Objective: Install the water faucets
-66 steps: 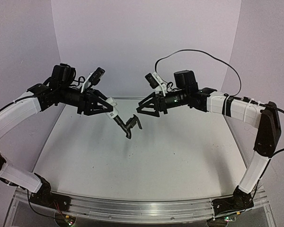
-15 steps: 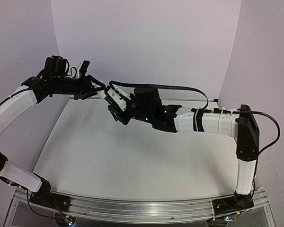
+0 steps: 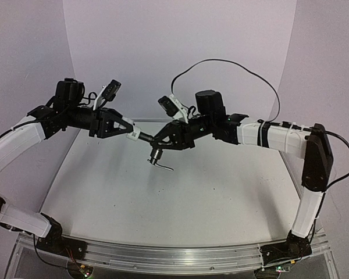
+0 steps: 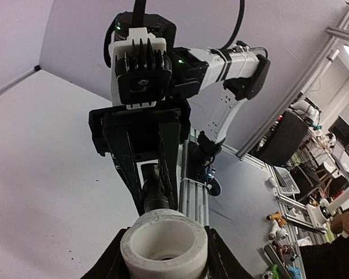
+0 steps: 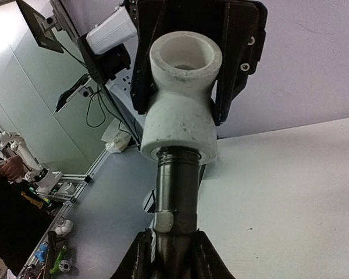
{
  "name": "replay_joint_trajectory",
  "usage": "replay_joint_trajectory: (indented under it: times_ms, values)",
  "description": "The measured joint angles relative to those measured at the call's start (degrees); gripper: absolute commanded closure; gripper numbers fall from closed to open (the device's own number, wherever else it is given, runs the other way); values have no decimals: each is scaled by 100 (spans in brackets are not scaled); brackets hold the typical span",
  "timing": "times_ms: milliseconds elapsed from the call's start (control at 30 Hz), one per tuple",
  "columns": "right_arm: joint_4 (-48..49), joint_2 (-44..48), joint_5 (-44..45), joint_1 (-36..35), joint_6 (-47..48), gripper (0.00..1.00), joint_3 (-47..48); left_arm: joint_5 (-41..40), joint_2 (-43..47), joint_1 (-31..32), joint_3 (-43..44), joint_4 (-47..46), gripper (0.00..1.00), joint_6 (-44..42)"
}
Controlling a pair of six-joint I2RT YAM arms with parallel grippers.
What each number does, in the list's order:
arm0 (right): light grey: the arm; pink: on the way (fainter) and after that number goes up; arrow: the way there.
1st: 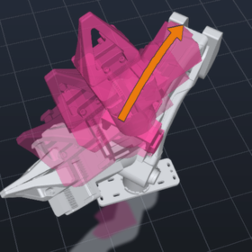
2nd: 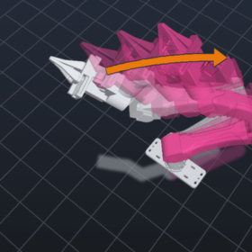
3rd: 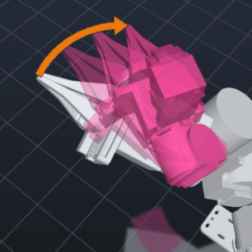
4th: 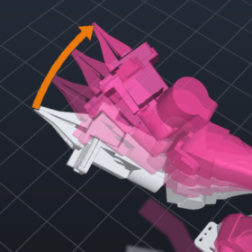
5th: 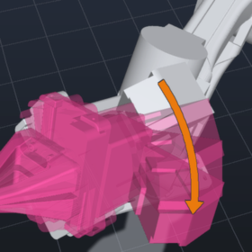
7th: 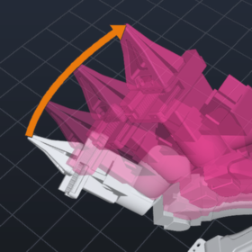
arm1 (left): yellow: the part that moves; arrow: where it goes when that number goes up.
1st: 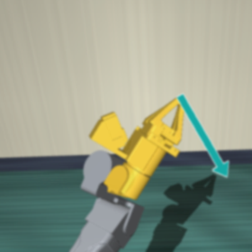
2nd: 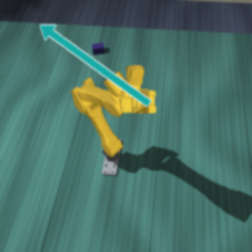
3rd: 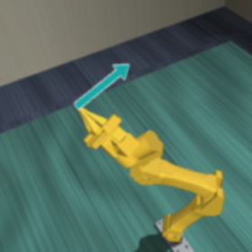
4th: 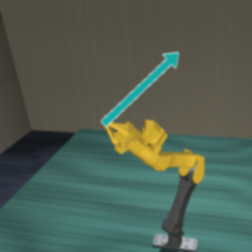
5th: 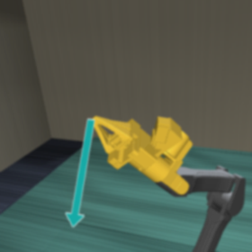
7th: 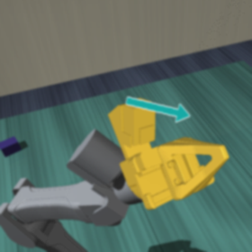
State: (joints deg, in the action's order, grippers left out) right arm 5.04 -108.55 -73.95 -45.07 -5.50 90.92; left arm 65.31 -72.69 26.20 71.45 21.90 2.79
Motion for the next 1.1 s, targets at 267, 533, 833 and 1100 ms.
replay_joint_trajectory:
  times_ms: [267,533,833,1100]
  values:
    - [-315,718,725,313,39,18,-663,-607,336,-98,-168,-57,100,525]
    - [-669,906,4052,76,826,12,-793,-2677,-68,-146,401,34,100,2445]
    - [0,892,7244,-1757,2823,12,-881,-3198,-589,-399,735,510,100,3768]
    - [554,-424,9019,-2225,4432,15,100,-3022,-695,-532,803,576,100,4221]
